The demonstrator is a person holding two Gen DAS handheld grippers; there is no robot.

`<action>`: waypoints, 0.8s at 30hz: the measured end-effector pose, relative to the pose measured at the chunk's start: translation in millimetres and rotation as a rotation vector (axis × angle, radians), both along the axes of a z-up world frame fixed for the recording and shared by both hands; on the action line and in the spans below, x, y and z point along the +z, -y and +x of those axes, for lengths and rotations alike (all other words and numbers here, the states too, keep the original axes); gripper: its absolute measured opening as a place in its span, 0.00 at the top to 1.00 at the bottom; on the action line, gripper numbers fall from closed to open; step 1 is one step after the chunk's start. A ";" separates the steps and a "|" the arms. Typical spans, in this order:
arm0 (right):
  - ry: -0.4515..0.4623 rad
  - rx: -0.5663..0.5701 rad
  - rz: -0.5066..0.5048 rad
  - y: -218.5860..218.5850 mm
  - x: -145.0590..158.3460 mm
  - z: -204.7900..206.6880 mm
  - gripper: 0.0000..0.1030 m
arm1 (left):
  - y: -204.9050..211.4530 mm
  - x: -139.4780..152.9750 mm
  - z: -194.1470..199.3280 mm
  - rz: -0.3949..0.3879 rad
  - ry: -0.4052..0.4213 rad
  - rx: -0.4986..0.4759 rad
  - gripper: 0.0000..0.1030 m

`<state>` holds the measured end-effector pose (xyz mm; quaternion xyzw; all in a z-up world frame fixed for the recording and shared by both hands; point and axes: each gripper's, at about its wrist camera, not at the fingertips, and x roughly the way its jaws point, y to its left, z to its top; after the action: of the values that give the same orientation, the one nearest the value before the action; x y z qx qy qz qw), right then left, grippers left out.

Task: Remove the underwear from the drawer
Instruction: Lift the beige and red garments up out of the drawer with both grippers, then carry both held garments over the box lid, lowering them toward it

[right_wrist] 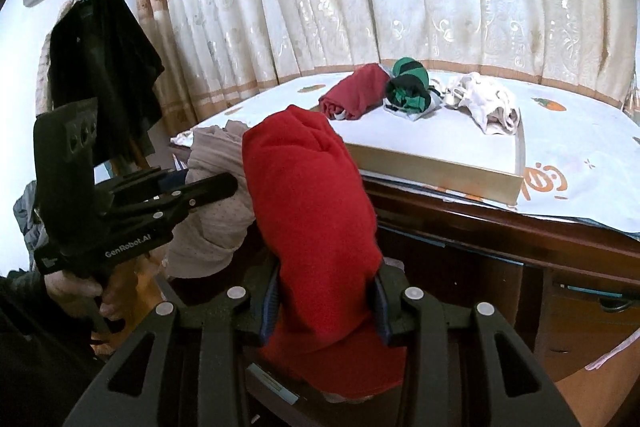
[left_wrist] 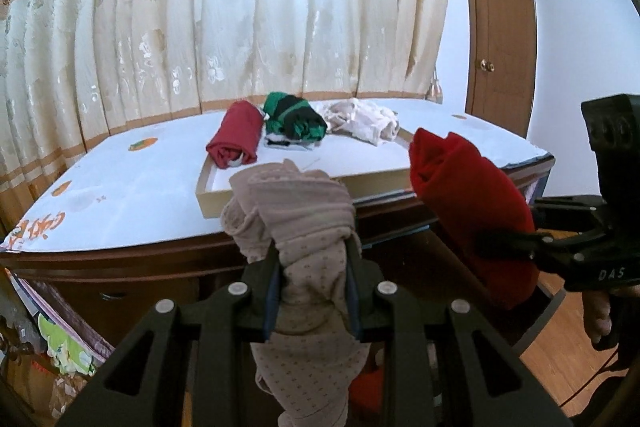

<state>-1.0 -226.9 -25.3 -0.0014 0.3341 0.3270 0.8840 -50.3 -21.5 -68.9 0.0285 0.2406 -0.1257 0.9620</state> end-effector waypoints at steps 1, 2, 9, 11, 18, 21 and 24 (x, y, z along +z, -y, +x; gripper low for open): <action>0.002 -0.003 0.007 0.4 1.2 0.1 0.61 | -0.4 0.8 0.2 0.000 0.006 0.001 0.76; 0.004 -0.006 0.009 0.3 2.0 -0.5 0.61 | -0.6 1.5 0.2 -0.001 0.010 0.003 0.76; 0.020 -0.026 0.039 4.0 11.3 0.9 0.61 | -2.5 8.6 3.4 0.005 0.049 0.011 0.76; 0.025 -0.029 0.045 4.7 14.5 1.0 0.61 | -3.5 11.3 5.2 0.003 0.060 0.013 0.76; 0.044 -0.041 0.058 5.9 23.5 1.7 0.61 | -3.0 19.3 9.6 0.007 0.104 0.021 0.76; 0.053 -0.053 0.069 8.6 27.4 4.2 0.61 | -1.8 23.2 13.0 0.012 0.120 0.024 0.76; 0.061 -0.065 0.076 11.7 31.3 6.5 0.61 | -1.2 27.2 15.0 0.014 0.137 0.021 0.76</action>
<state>5.5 -238.6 6.1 0.0329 0.2943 0.3104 0.9033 -35.3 -20.3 -41.6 0.0415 0.1756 -0.1118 0.9772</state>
